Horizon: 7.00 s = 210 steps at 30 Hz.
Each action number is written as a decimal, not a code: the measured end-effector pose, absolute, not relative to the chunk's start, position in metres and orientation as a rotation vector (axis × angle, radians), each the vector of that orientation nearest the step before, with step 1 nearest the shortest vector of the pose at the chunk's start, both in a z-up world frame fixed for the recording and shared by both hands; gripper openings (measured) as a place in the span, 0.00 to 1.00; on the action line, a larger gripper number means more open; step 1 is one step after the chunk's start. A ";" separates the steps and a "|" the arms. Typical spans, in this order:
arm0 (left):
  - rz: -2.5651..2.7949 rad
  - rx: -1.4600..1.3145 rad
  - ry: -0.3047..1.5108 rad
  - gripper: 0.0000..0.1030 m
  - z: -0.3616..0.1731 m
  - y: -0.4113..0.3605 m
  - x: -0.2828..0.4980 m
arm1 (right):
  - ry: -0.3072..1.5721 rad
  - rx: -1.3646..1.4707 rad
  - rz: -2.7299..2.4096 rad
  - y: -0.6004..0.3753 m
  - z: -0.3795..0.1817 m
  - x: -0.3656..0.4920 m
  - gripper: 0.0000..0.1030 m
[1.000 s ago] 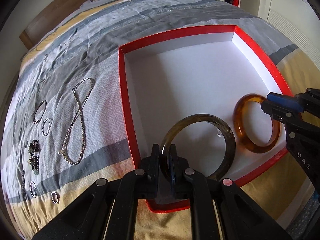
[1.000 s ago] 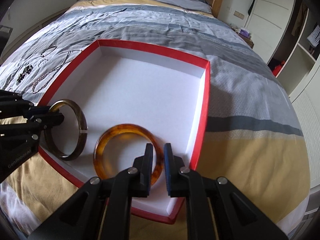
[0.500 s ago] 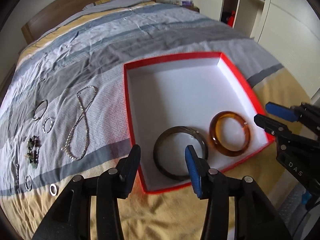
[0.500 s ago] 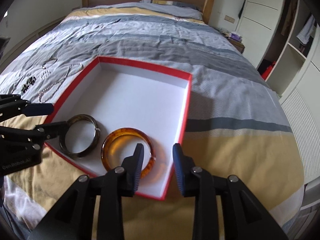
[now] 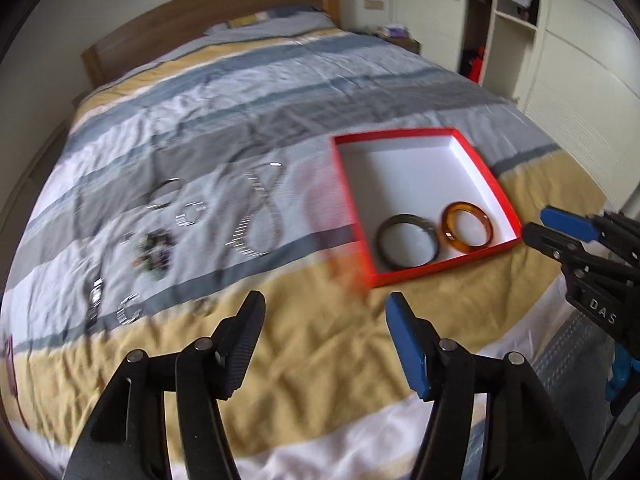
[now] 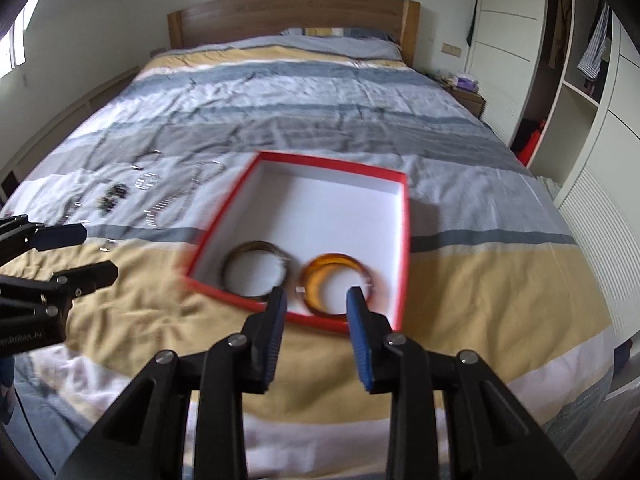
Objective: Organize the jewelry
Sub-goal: 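Open both tools to release the bangles and withdraw from the box, then grasp the twisted silver bracelet with the left tool while the right tool grasps the small silver ring, then carry the bracelet and ring into the red box, placing them on the bangles, then open both tools to release the items and withdraw from the box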
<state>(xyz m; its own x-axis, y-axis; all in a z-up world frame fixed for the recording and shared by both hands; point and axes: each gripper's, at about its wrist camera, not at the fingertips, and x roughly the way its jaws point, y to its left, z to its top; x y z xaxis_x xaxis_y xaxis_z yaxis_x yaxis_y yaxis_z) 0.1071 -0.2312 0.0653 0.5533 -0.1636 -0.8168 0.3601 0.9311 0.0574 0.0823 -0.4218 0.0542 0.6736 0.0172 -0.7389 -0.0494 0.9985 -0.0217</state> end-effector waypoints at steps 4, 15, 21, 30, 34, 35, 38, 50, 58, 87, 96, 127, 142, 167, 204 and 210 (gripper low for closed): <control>-0.241 0.184 0.896 0.66 0.086 -0.185 0.085 | 0.801 -0.047 0.080 -0.393 0.072 0.064 0.29; -0.085 0.059 0.811 0.79 0.108 -0.089 0.031 | 0.736 -0.082 0.176 -0.317 0.107 0.019 0.29; -0.046 0.038 0.779 0.79 0.103 -0.056 0.015 | 0.728 -0.080 0.209 -0.288 0.110 0.008 0.36; -0.013 -0.051 0.847 0.79 0.071 -0.015 0.013 | 0.734 -0.108 0.266 -0.257 0.102 0.013 0.38; -0.007 -0.079 0.856 0.79 0.062 -0.003 0.019 | 0.746 -0.109 0.294 -0.248 0.095 0.023 0.38; -0.004 -0.083 0.860 0.79 0.060 -0.001 0.021 | 0.749 -0.108 0.303 -0.247 0.092 0.026 0.38; 0.004 -0.103 0.887 0.79 0.050 0.004 0.035 | 0.769 -0.105 0.335 -0.239 0.081 0.040 0.38; 0.009 -0.124 0.985 0.79 0.006 0.015 0.114 | 0.885 -0.078 0.431 -0.210 0.022 0.119 0.38; -0.022 -0.110 1.024 0.73 -0.020 0.010 0.173 | 0.934 -0.055 0.483 -0.187 -0.013 0.167 0.38; -0.035 -0.076 1.042 0.34 -0.048 -0.001 0.202 | 0.967 -0.070 0.517 -0.174 -0.052 0.194 0.18; -0.080 -0.045 0.994 0.34 -0.002 -0.021 0.153 | 0.918 -0.027 0.486 -0.200 -0.015 0.147 0.18; -0.556 0.231 1.055 0.34 -0.017 -0.334 0.194 | 0.910 0.082 0.129 -0.462 -0.024 0.154 0.19; -0.585 0.259 1.104 0.35 -0.047 -0.347 0.204 | 0.993 -0.003 0.157 -0.465 -0.050 0.173 0.19; -0.567 0.208 1.015 0.54 0.017 -0.313 0.162 | 0.944 0.003 0.084 -0.480 0.007 0.128 0.24; -0.152 0.042 0.715 0.78 0.123 -0.112 -0.002 | 0.759 -0.030 0.220 -0.321 0.106 -0.008 0.39; -0.099 0.028 0.699 0.78 0.119 -0.091 -0.006 | 0.752 -0.040 0.244 -0.304 0.107 -0.007 0.41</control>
